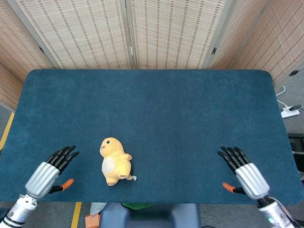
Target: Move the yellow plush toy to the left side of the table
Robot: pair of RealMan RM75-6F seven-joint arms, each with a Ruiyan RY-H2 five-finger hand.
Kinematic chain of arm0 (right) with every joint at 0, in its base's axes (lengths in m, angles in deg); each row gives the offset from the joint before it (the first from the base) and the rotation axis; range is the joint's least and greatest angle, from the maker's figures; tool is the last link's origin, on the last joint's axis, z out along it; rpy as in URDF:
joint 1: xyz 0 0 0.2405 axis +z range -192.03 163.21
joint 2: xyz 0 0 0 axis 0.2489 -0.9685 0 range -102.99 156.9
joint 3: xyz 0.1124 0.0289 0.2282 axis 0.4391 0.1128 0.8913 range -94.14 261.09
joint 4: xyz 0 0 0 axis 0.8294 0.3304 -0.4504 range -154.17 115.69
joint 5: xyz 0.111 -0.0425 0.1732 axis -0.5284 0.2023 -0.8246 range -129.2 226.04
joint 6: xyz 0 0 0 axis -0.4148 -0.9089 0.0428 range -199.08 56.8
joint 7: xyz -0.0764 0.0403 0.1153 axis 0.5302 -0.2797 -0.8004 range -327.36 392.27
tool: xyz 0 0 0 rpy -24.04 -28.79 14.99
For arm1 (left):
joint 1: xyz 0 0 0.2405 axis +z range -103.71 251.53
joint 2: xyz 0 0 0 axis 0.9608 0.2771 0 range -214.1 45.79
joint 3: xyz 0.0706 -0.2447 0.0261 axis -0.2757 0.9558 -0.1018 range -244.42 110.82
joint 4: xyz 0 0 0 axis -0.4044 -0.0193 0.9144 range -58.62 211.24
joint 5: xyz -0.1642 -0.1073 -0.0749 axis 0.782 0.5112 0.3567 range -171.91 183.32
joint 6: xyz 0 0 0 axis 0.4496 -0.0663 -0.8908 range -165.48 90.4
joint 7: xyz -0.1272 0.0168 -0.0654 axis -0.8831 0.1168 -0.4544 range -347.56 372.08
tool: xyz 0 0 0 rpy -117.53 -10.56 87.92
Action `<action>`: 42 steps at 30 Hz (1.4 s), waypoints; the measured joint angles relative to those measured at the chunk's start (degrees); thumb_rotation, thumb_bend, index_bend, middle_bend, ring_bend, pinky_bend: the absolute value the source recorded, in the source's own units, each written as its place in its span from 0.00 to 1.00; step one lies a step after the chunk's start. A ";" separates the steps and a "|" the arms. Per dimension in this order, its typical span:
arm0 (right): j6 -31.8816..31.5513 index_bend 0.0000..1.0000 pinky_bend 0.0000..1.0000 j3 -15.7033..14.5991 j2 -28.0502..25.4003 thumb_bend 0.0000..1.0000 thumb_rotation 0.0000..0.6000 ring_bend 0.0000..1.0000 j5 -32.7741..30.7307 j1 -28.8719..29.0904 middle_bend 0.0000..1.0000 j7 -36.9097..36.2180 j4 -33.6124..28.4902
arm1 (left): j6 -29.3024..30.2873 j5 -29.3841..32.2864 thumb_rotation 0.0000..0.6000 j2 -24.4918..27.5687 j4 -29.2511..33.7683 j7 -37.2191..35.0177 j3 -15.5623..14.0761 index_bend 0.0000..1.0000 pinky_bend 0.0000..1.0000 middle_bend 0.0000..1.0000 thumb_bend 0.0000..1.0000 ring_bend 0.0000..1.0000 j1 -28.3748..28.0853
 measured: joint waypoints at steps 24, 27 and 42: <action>-8.77 0.00 0.00 1.80 0.82 0.11 1.00 0.00 -0.93 -14.22 0.00 -21.55 17.63 | -25.39 6.05 1.00 -14.37 2.52 15.19 3.80 0.18 0.11 0.13 0.22 0.03 -17.65; -8.69 0.00 0.00 2.29 0.86 0.11 1.00 0.00 -0.91 -14.57 0.00 -22.31 17.94 | -26.40 7.71 1.00 -15.32 0.44 14.58 3.92 0.20 0.13 0.13 0.23 0.03 -18.52; -8.08 0.00 0.00 4.29 1.22 0.13 1.00 0.00 -0.11 -15.91 0.00 -23.52 18.64 | -22.68 7.72 1.00 -18.08 -6.06 9.95 -0.02 0.69 0.98 0.76 0.52 0.67 -18.69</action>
